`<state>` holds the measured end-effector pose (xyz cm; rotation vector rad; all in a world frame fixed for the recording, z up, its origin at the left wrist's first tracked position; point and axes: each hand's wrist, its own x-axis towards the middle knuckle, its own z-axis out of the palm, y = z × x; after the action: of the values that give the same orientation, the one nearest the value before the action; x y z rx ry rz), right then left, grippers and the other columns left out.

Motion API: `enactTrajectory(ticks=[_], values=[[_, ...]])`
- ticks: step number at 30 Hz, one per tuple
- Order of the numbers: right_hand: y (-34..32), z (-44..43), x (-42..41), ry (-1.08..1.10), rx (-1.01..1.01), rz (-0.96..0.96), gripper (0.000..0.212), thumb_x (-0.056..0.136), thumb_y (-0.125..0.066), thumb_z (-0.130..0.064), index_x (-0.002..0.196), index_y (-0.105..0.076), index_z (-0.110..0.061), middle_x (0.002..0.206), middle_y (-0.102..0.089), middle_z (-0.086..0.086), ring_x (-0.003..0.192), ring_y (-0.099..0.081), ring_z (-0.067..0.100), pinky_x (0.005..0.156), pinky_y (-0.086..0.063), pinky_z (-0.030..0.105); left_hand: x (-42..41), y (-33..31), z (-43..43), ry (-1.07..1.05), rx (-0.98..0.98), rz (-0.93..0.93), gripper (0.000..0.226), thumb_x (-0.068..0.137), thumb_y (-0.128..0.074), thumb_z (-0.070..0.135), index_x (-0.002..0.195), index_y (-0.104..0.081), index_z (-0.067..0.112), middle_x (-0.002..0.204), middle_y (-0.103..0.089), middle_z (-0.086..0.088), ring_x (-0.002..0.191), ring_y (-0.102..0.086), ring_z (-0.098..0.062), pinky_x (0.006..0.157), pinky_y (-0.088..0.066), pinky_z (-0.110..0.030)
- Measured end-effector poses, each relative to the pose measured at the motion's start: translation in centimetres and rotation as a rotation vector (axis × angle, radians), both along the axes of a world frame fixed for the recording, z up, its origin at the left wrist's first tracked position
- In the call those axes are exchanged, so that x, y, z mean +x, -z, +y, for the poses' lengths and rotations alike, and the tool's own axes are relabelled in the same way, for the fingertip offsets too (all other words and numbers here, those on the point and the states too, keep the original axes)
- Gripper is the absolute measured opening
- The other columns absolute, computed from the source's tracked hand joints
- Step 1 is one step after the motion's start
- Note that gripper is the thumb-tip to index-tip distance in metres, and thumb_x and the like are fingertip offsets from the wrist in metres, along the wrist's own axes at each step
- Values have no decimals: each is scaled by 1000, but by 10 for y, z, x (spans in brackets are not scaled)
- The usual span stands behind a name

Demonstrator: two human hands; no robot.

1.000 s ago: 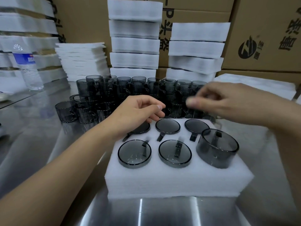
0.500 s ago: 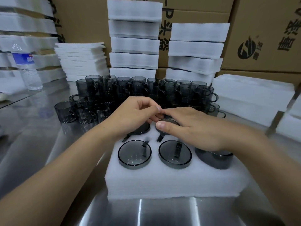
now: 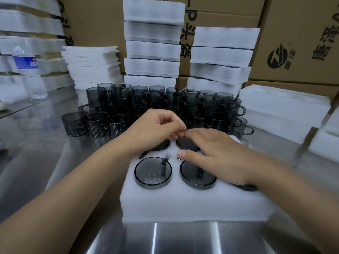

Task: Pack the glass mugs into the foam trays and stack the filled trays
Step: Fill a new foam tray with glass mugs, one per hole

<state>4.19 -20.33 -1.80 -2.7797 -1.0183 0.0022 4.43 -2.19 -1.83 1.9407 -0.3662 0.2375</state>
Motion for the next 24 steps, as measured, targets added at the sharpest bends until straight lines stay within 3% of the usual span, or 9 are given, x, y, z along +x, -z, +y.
enactTrajectory(ticks=[4, 8, 10, 13, 15, 19, 24], values=[[2, -1, -1, 2, -11, -21, 80, 74, -11, -79, 139, -29, -37, 140, -33, -15, 127, -26, 5, 98, -16, 22, -1, 2, -1, -7, 23, -27, 18, 88, -59, 6, 76, -70, 13, 65, -68, 6, 60, -59, 0, 60, -45, -11], [2, -1, -2, 22, 2, -49, 76, 77, -15, -76, 135, -35, -30, 129, -40, -13, 119, -34, 8, 92, -23, 24, -6, 4, -5, -77, 313, -204, 7, 88, -64, 21, 92, -70, 20, 85, -68, 7, 79, -57, -1, 74, -45, -12], [2, 0, -2, 20, 22, -37, 78, 77, -16, -76, 137, -36, -29, 129, -41, -12, 121, -35, 9, 96, -25, 26, -8, 4, -6, -97, 510, -284, 28, 89, -60, 35, 113, -64, 23, 107, -63, 9, 100, -50, -2, 89, -38, -16], [0, 1, -3, -13, 29, -6, 74, 80, -18, -73, 142, -31, -34, 141, -38, -12, 131, -31, 9, 111, -23, 33, -10, 1, -6, -35, 661, -165, 54, 91, -48, 51, 139, -43, 28, 141, -45, 10, 131, -32, -7, 110, -24, -30], [-1, 2, -3, -31, 24, 2, 69, 84, -21, -69, 144, -29, -37, 144, -37, -14, 133, -30, 8, 113, -22, 38, -8, 0, -7, 7, 701, -85, 61, 91, -42, 55, 145, -34, 28, 149, -37, 9, 138, -26, -9, 115, -21, -35], [-1, 1, -2, -29, -6, 36, 68, 85, -21, -70, 146, -23, -40, 146, -30, -20, 137, -23, 3, 117, -13, 44, -5, -1, -8, 11, 758, -54, 63, 91, -39, 58, 146, -32, 27, 147, -40, 5, 135, -31, -13, 111, -29, -37], [-1, 1, -4, -6, -25, -11, 77, 79, -16, -75, 147, -21, -40, 149, -27, -20, 137, -20, 2, 116, -14, 38, -5, 0, -7, 3, 753, 12, 59, 89, -35, 64, 139, -39, 34, 119, -59, 9, 105, -53, -11, 87, -42, -28]])
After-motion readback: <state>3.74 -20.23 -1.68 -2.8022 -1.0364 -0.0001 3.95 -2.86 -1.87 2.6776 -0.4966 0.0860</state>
